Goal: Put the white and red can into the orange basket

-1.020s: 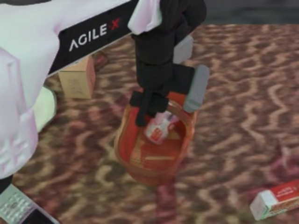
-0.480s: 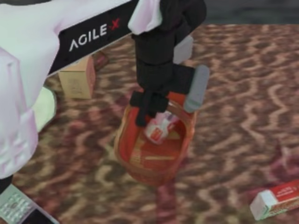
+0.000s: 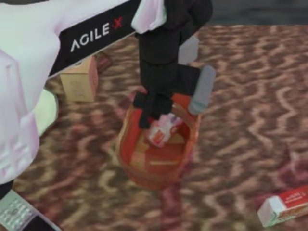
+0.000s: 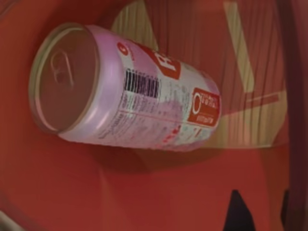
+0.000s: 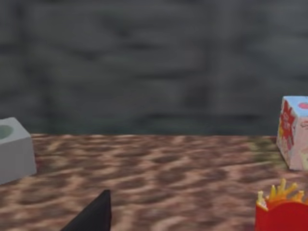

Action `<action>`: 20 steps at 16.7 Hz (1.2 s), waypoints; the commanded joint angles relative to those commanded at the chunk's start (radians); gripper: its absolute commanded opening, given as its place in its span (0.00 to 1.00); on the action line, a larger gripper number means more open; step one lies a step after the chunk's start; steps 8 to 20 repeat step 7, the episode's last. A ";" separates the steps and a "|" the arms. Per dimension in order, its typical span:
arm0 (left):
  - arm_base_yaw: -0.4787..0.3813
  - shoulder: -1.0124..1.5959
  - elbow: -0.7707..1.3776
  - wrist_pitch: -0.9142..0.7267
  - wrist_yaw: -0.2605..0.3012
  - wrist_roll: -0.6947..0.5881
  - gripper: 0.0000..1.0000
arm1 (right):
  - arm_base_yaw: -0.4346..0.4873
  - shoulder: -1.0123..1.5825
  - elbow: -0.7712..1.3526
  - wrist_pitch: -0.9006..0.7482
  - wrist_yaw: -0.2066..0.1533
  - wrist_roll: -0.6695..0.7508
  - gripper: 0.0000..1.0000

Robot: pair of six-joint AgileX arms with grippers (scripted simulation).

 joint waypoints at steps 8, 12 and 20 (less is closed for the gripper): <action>0.051 -0.027 0.136 -0.164 0.001 0.029 0.00 | 0.000 0.000 0.000 0.000 0.000 0.000 1.00; 0.051 -0.027 0.136 -0.164 0.001 0.029 0.00 | 0.000 0.000 0.000 0.000 0.000 0.000 1.00; 0.051 -0.027 0.136 -0.164 0.001 0.029 0.00 | 0.000 0.000 0.000 0.000 0.000 0.000 1.00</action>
